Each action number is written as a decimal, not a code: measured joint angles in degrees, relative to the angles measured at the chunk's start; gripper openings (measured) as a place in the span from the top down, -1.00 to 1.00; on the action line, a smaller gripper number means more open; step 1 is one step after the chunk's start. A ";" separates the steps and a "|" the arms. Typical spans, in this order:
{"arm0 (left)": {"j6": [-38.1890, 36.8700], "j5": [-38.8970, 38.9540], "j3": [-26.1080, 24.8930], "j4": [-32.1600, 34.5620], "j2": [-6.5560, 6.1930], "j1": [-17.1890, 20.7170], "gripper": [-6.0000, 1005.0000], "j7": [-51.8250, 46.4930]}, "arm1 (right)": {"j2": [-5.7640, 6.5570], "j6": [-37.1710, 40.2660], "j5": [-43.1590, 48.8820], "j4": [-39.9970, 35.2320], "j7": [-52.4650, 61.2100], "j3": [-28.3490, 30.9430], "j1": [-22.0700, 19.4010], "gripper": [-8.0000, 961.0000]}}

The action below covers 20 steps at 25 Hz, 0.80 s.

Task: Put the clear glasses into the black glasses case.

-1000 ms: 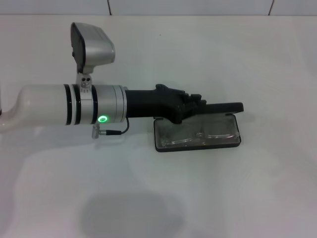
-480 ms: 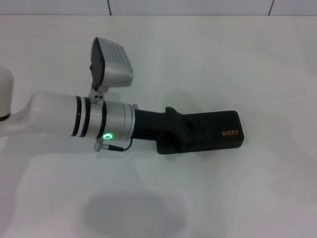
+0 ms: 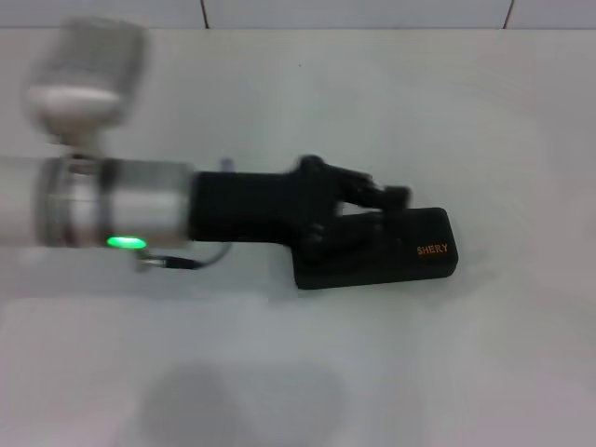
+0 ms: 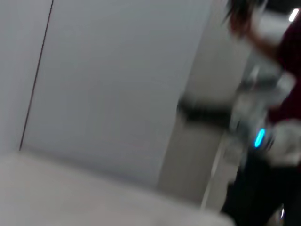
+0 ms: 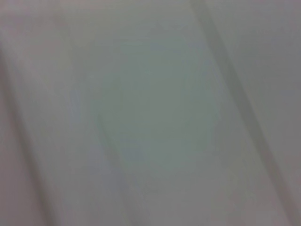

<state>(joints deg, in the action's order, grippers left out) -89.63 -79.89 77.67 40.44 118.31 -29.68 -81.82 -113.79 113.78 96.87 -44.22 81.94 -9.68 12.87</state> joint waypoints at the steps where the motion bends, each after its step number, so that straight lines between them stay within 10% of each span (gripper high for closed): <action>1: -2.11 0.14 -1.18 1.23 -0.51 0.96 0.52 -1.02 | 0.06 1.66 1.27 -0.06 -1.59 -1.82 0.50 0.96; 8: -23.68 1.83 -18.87 3.81 -5.22 6.10 0.36 -2.34 | -1.17 6.88 -1.30 3.54 -5.29 -23.08 4.59 0.73; 20: -25.77 -2.84 -19.28 0.97 -6.55 10.18 -0.26 -1.04 | -2.30 -2.32 -5.74 7.85 -7.98 -45.14 14.47 -0.21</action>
<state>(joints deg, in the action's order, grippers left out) -115.41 -82.73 58.39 41.41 111.76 -19.50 -82.86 -116.08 111.46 91.13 -36.38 73.96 -54.83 27.34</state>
